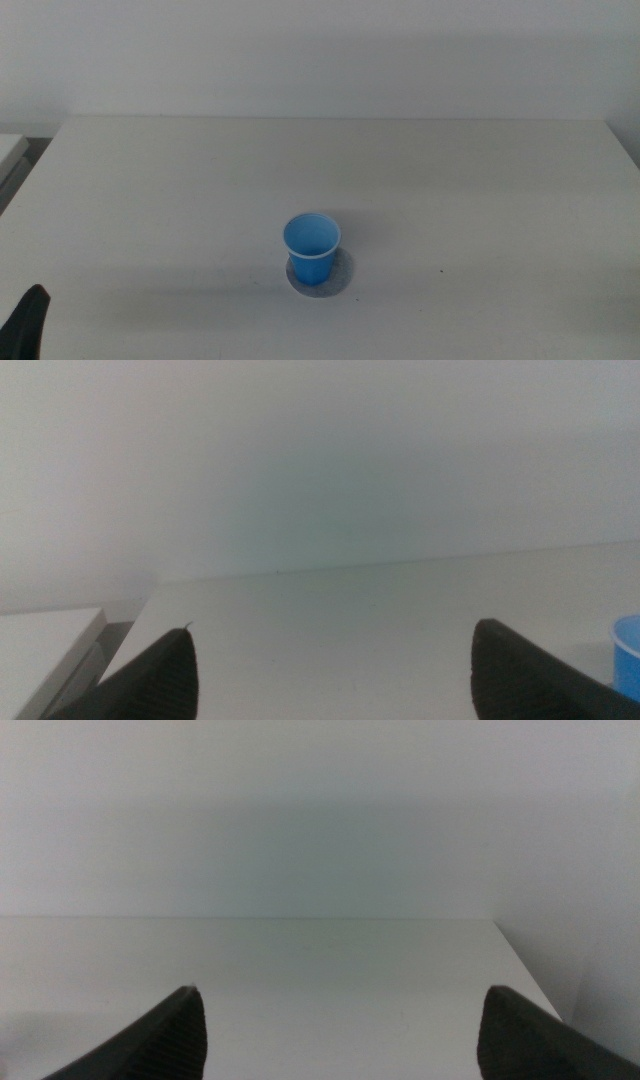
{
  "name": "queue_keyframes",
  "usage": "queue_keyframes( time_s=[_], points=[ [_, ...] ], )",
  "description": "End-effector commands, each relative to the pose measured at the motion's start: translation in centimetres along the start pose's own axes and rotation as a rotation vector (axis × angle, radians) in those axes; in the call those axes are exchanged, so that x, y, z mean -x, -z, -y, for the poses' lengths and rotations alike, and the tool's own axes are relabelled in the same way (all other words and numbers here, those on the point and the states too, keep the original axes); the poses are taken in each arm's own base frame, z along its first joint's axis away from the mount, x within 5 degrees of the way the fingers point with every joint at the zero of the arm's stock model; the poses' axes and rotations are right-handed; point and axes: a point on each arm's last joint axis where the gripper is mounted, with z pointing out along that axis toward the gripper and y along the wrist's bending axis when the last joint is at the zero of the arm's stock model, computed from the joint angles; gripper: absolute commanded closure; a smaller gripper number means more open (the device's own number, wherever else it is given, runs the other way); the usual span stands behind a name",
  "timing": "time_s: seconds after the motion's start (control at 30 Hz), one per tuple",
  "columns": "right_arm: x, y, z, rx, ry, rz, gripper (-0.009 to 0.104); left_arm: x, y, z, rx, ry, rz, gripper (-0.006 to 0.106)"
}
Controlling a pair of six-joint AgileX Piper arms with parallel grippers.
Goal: Place an empty cup on a cup mat.
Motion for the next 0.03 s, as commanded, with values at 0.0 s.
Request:
queue_keyframes(
  time_s=[0.0],
  points=[
    [-0.09,0.02,0.02,-0.004,0.014,0.002,0.024,0.08,0.03,0.01,-0.002,0.006,0.009,0.007]
  ],
)
